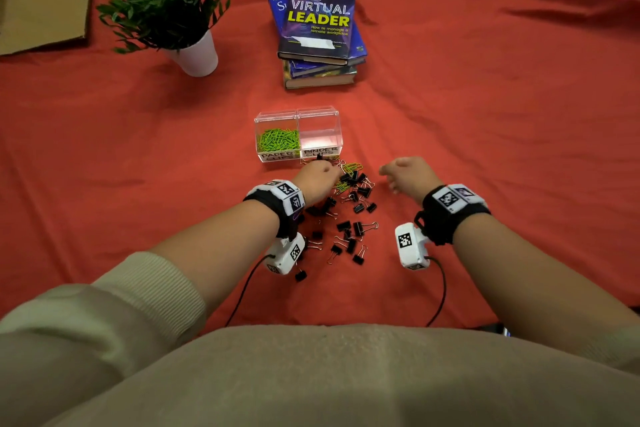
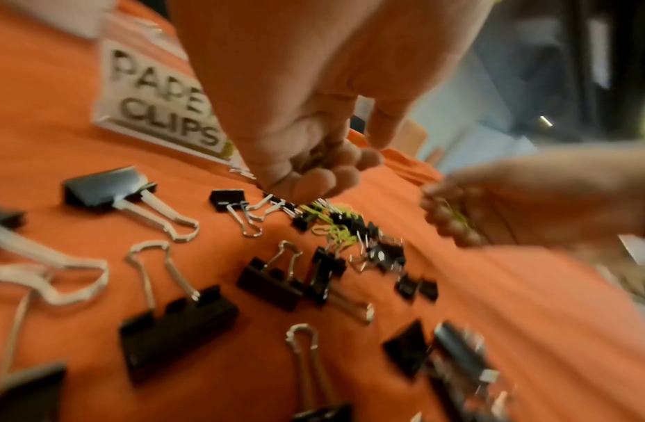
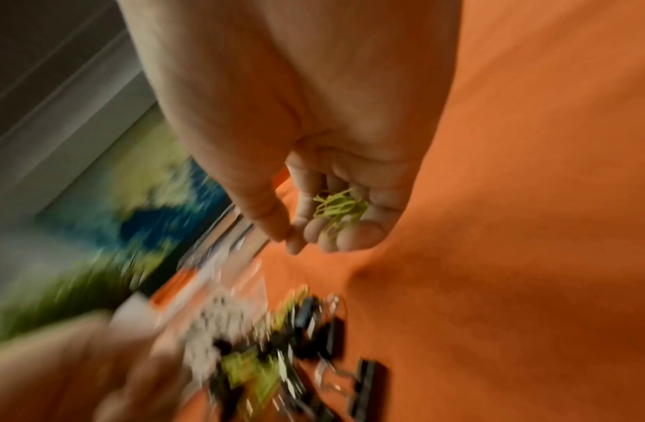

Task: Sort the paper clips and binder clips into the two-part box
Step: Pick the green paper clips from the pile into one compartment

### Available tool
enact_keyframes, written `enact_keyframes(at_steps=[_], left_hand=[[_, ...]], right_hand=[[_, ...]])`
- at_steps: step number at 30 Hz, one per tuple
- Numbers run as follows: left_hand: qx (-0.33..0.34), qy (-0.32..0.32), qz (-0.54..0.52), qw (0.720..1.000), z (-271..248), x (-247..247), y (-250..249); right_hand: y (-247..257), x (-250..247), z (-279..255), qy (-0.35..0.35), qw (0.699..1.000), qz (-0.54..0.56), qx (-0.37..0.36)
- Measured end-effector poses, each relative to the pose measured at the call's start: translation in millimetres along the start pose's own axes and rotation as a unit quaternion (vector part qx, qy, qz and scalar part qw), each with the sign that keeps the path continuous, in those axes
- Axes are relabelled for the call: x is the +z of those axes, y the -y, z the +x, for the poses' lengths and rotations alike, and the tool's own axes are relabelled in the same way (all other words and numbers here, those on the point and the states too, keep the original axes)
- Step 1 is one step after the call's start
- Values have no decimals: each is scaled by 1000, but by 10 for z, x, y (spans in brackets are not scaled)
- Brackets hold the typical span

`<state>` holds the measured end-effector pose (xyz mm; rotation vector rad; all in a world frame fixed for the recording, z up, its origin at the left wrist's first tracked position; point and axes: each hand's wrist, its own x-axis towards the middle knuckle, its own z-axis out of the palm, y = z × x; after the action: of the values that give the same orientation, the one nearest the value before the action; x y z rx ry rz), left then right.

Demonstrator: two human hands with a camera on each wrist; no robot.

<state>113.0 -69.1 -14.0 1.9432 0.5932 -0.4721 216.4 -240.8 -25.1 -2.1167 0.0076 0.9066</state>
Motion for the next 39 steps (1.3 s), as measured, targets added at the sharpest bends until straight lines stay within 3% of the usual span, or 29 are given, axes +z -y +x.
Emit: enact_keyframes(at_steps=[3, 7, 13, 20, 24, 26, 28, 30, 33, 39], left_hand=[[40, -15, 179, 983, 57, 105, 19], [67, -44, 327, 942, 95, 198, 62], [94, -74, 386, 915, 83, 276, 91], [117, -61, 471, 872, 55, 292, 113], [108, -61, 489, 863, 22, 249, 205], [100, -56, 490, 864, -3, 214, 252], [80, -46, 468, 879, -17, 176, 293], [55, -37, 420, 905, -37, 127, 334], [76, -60, 335, 937, -85, 26, 381], [109, -149, 215, 959, -115, -392, 197]], right_hand=[[41, 183, 11, -8, 977, -196, -86], [13, 354, 35, -7, 959, -258, -122], [-68, 281, -92, 53, 940, -312, -126], [236, 298, 61, -1, 928, -316, -197], [241, 449, 113, 13, 890, -409, -203], [207, 495, 85, 0, 871, -443, -211], [176, 520, 54, -13, 871, -441, -216], [151, 532, 44, -9, 890, -412, -193], [152, 541, 14, 13, 929, -343, -141], [149, 560, -123, 97, 980, -168, -40]])
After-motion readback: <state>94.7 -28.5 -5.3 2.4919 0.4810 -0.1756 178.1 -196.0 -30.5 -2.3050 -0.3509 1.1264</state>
